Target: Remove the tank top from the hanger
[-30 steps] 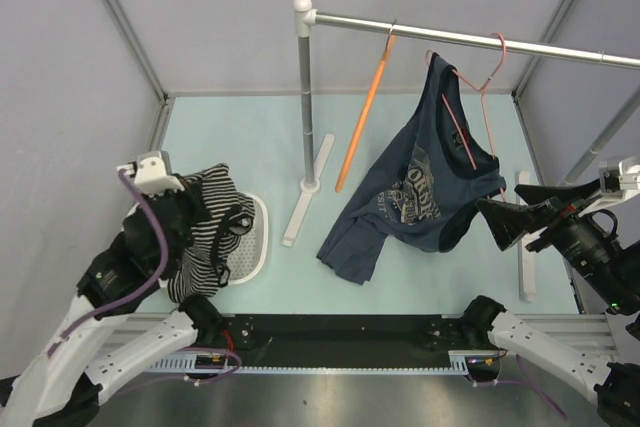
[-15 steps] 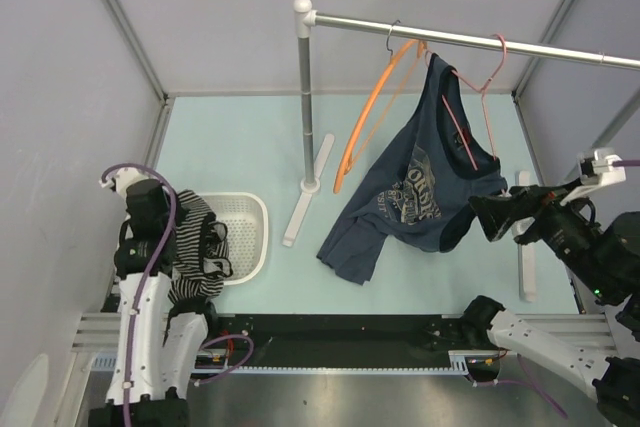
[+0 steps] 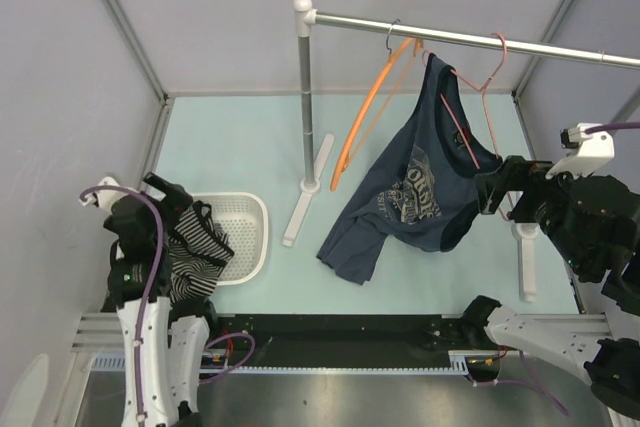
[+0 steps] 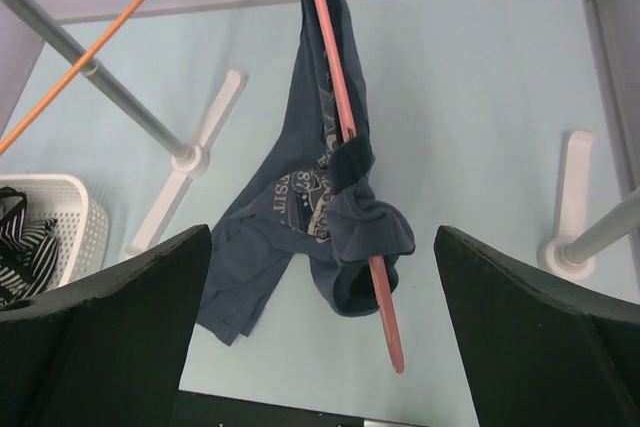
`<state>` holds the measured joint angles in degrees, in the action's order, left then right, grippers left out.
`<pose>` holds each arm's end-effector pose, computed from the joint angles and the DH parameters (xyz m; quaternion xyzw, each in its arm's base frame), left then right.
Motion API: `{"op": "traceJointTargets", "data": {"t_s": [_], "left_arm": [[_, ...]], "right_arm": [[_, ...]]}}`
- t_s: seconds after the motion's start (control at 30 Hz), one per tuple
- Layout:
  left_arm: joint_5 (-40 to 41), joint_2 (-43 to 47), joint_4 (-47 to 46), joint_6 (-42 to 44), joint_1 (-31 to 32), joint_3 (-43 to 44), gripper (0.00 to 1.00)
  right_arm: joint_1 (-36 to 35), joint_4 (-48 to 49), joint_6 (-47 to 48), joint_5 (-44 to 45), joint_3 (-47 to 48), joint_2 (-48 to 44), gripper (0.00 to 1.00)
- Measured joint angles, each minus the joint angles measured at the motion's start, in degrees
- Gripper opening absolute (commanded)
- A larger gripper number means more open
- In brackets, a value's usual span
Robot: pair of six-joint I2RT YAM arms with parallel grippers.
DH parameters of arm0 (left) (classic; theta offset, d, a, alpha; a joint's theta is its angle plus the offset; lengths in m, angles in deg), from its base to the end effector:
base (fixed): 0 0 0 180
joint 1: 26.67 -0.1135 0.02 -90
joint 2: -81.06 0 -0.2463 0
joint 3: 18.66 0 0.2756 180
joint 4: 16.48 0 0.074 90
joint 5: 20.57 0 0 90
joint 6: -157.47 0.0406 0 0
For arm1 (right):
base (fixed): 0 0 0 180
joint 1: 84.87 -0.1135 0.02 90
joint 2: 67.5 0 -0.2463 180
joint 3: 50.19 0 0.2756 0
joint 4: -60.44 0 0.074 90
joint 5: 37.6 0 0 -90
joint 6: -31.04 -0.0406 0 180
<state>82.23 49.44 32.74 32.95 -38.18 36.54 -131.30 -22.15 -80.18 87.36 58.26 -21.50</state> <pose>0.1601 0.0418 0.3037 -0.3835 0.7509 -0.0131 0.5374 0.0700 0.0398 0.4981 -0.0028 0.8007 0.0994 0.5908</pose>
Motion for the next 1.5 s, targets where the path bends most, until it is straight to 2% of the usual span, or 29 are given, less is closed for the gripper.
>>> {"op": "traceJointTargets", "data": {"t_s": [0.1, 0.37, 0.53, 0.67, 0.8, 0.87, 0.9, 1.0, 1.13, 1.23, 1.3, 1.33, 1.5], "left_arm": [[-1.9, 2.1, -0.6, 0.2, 0.0, 3.4, 0.99], [-18.7, -1.0, -6.2, 3.1, 3.4, 5.0, 0.85], [-27.2, -4.3, -8.0, 4.0, 10.0, 4.1, 0.81], [-32.3, -3.4, -8.6, 4.0, 17.1, 1.2, 0.78], [-37.6, 0.0, -11.3, 3.6, 20.6, -1.4, 0.77], [-39.0, 1.0, -12.8, 3.7, 23.4, -1.6, 0.77], [-39.6, 1.0, -13.9, 4.0, 25.0, -1.6, 0.77], [-40.3, -0.8, -15.8, 4.4, 30.3, -1.6, 0.77], [-38.5, -4.9, -18.1, 4.5, 40.2, -3.1, 0.77], [-36.7, -7.4, -19.7, 4.3, 46.9, -4.5, 0.76], [-35.3, -9.4, -21.1, 4.0, 51.3, -5.1, 0.77], [-34.3, -10.5, -21.8, 3.9, 53.6, -5.2, 0.77], [-32.2, -14.2, -24.3, 3.9, 58.4, -5.2, 0.77]], "right_arm": [[0.0, -0.4, 0.5, 1.1, 2.1, 0.9, 1.00], [0.0, -0.4, 2.0, 3.3, 5.9, 5.2, 0.99], [0.0, -0.4, 2.9, 4.6, 6.1, 8.6, 0.99], [0.3, -0.1, 3.3, 5.3, 5.8, 10.5, 0.93], [3.1, 1.3, 3.8, 4.8, 2.9, 11.1, 0.79], [5.3, 1.8, 4.2, 3.5, 1.1, 11.2, 0.76], [6.2, 2.0, 4.3, 2.7, 0.3, 11.1, 0.70], [8.6, 3.1, 4.6, 0.4, -2.0, 11.1, 0.64], [10.1, 4.4, 5.0, -1.7, -4.6, 10.1, 0.52], [10.4, 6.1, 5.6, -2.6, -6.4, 8.6, 0.39], [10.6, 7.5, 6.2, -3.0, -8.0, 7.5, 0.25], [10.6, 8.7, 6.7, -3.3, -9.2, 6.7, 0.21], [10.6, 13.4, 8.9, -4.5, -13.8, 3.7, 0.05]]}}
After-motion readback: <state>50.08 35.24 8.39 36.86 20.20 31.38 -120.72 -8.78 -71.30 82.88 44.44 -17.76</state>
